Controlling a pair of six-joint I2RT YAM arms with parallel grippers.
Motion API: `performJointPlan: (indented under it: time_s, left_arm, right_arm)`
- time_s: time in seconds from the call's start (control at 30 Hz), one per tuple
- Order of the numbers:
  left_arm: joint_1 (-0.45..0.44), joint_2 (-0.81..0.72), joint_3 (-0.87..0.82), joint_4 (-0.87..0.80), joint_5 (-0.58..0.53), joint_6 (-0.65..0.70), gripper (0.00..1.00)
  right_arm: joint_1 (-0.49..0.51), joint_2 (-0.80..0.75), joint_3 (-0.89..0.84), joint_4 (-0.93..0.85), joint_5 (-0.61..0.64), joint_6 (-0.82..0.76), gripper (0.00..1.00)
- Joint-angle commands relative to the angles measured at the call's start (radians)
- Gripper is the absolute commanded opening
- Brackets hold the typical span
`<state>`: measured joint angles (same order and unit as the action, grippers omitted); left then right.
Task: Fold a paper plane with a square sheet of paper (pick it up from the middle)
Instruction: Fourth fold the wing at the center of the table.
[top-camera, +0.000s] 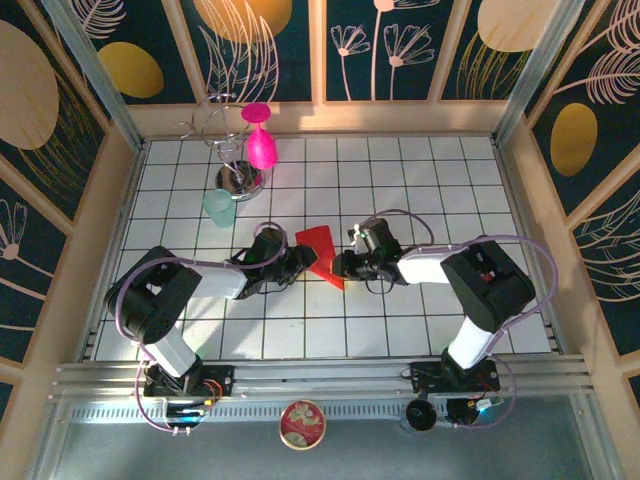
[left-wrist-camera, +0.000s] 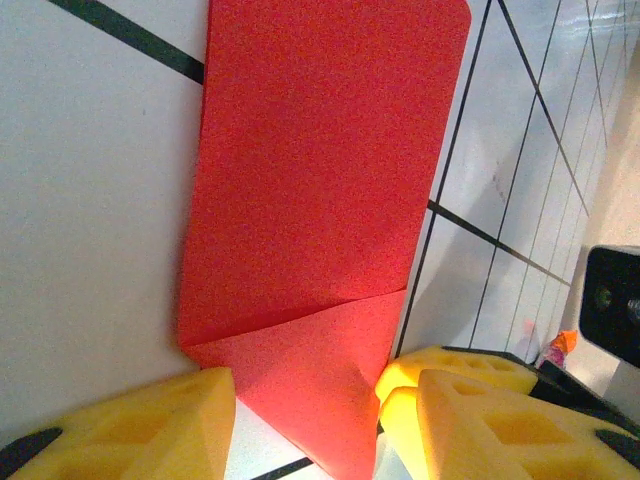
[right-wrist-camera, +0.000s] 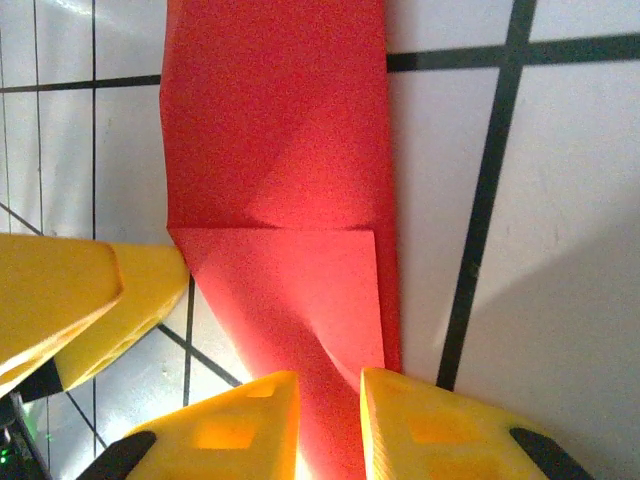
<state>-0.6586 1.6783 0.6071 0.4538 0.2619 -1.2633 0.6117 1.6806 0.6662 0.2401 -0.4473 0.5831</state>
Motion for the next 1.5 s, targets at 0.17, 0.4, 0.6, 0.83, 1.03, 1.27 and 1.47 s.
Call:
performJointPlan:
  time_s: [0.17,0.4,0.6,0.83,1.03,1.27,1.47]
  left_arm:
    - [-0.004,-0.040,-0.001,-0.028,-0.049,-0.045,0.51]
    - [-0.004,-0.061,-0.009,-0.042,-0.053,-0.051,0.52]
    - [-0.004,-0.043,-0.006,-0.061,-0.058,-0.071,0.53]
    - [-0.003,-0.026,0.007,-0.062,-0.044,-0.069,0.56]
    - [-0.003,-0.015,0.020,-0.079,-0.049,-0.069,0.58]
    - [-0.002,0.008,0.035,-0.045,-0.016,-0.067,0.58]
    - [-0.003,0.030,0.052,0.008,0.022,-0.072,0.58]
  right_arm:
    - [-0.010,-0.104,-0.038,0.038,0.006,-0.002,0.24]
    - [-0.010,-0.105,-0.042,0.041,0.008,-0.003,0.25]
    - [-0.011,-0.105,-0.038,0.033,0.019,-0.005,0.25]
    - [-0.011,-0.101,-0.039,0.028,0.024,-0.007,0.25]
    - [-0.011,-0.096,-0.037,0.027,0.025,-0.005,0.25]
    - [-0.010,-0.088,-0.034,0.022,0.028,-0.009,0.25]
    - [-0.011,-0.076,-0.027,0.012,0.033,-0.014,0.25]
